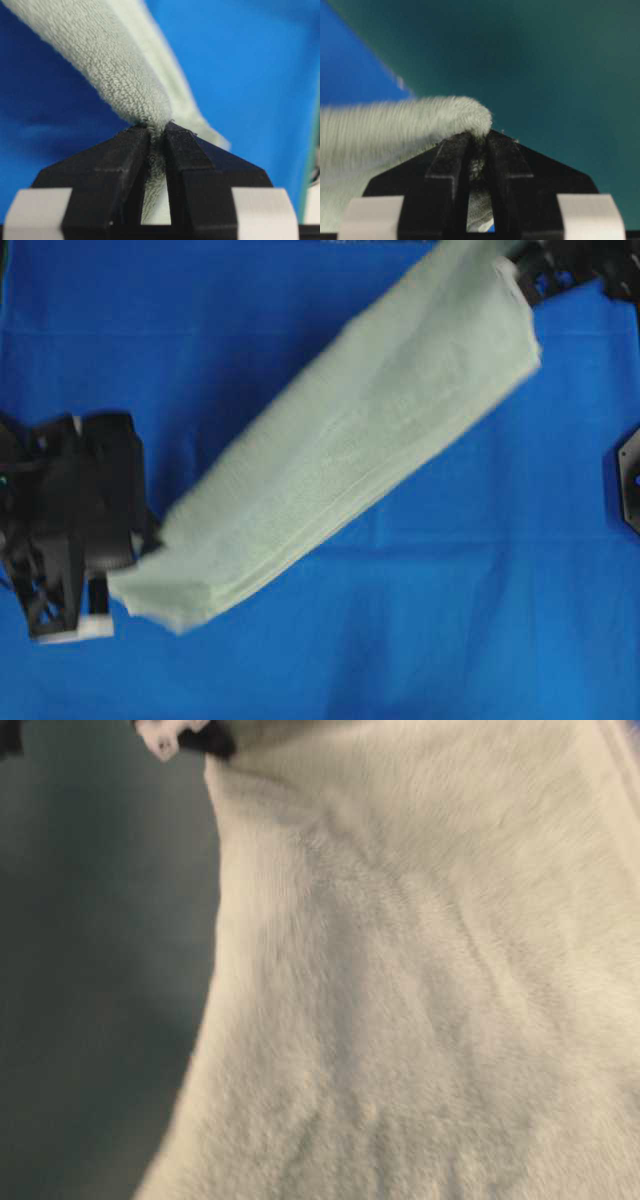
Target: Fold a bath towel.
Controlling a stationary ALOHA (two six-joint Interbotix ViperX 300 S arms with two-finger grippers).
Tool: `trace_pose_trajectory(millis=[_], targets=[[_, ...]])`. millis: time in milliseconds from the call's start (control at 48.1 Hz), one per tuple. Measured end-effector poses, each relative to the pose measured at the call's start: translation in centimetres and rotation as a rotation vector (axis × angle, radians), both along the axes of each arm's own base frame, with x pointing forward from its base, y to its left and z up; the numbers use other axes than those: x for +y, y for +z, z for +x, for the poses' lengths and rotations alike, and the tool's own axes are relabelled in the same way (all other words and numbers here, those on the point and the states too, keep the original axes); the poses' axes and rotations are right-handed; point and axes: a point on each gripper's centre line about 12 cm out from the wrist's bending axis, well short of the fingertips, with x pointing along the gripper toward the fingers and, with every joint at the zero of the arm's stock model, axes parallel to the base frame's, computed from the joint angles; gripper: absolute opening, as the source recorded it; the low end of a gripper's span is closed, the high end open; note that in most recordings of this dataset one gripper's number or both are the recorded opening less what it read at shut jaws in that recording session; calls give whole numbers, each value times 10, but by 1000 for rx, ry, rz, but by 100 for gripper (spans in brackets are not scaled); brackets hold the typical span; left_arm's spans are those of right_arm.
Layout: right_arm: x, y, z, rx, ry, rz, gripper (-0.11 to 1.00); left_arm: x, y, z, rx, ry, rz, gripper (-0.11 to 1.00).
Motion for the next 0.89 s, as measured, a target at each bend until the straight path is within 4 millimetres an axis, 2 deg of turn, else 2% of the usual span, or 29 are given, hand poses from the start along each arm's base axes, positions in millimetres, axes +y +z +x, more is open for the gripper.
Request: trace_pose_trajectory(millis=[104, 249, 436, 561, 894], targets=[[-19, 2, 15, -4, 30, -21, 14, -12, 3, 9, -27, -17, -20, 8], [-31, 2, 29, 25, 38, -34, 14, -18, 5, 16, -37, -24, -25, 8], [-29, 2, 18, 48, -4, -29, 13, -22, 10, 26, -61, -31, -28, 8], [-11, 9, -2, 46, -26, -33, 13, -29, 14, 39, -90, -49, -34, 8], [67, 48, -81, -50, -56, 8, 14, -74, 30, 82, -148, -149, -28, 8]])
